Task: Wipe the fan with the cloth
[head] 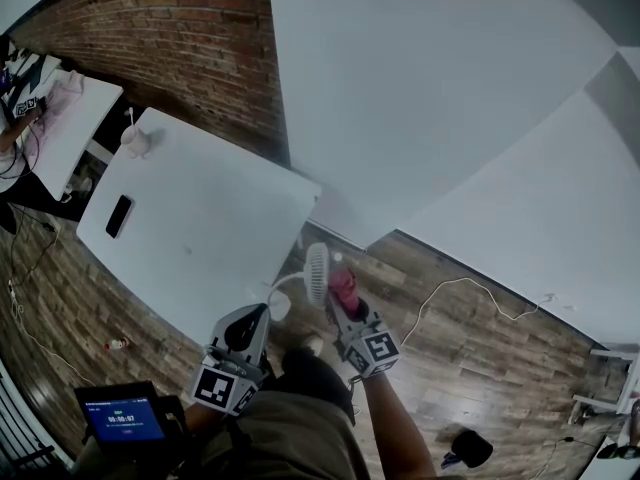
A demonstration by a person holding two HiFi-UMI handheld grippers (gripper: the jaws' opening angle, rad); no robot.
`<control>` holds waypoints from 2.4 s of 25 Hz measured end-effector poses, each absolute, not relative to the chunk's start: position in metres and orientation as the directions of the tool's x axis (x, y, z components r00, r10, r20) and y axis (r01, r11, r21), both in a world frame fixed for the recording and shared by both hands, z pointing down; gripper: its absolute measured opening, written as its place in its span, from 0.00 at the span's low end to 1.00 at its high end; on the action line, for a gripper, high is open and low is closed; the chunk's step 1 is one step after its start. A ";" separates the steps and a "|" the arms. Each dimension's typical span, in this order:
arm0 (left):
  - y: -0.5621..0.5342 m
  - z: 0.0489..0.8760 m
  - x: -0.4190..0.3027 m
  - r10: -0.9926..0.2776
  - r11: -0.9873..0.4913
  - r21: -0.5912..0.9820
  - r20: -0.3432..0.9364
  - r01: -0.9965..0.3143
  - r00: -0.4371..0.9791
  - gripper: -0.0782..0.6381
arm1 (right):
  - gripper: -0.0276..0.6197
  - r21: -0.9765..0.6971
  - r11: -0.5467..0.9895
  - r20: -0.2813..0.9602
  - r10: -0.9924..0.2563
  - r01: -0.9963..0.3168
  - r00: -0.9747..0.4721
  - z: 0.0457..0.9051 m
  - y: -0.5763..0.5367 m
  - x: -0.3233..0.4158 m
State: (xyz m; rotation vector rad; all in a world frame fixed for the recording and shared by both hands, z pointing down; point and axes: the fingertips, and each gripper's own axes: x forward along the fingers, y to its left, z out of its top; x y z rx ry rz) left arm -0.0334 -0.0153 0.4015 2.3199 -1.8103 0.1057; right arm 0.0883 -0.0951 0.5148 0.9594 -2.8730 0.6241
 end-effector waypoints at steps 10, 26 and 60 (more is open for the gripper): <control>-0.021 0.401 -0.036 -0.953 -0.236 0.107 0.170 -0.966 0.252 0.14 | 0.18 -0.362 0.729 0.156 -0.567 -0.581 -0.809 0.506 -0.122 0.077; -0.019 0.407 -0.047 -0.952 -0.218 0.115 0.195 -0.969 0.237 0.14 | 0.18 -0.368 0.722 0.145 -0.579 -0.587 -0.803 0.501 -0.151 0.068; -0.031 0.415 -0.065 -0.952 -0.194 0.096 0.222 -0.976 0.211 0.14 | 0.18 -0.459 0.678 0.222 -0.538 -0.574 -0.813 0.549 -0.196 0.056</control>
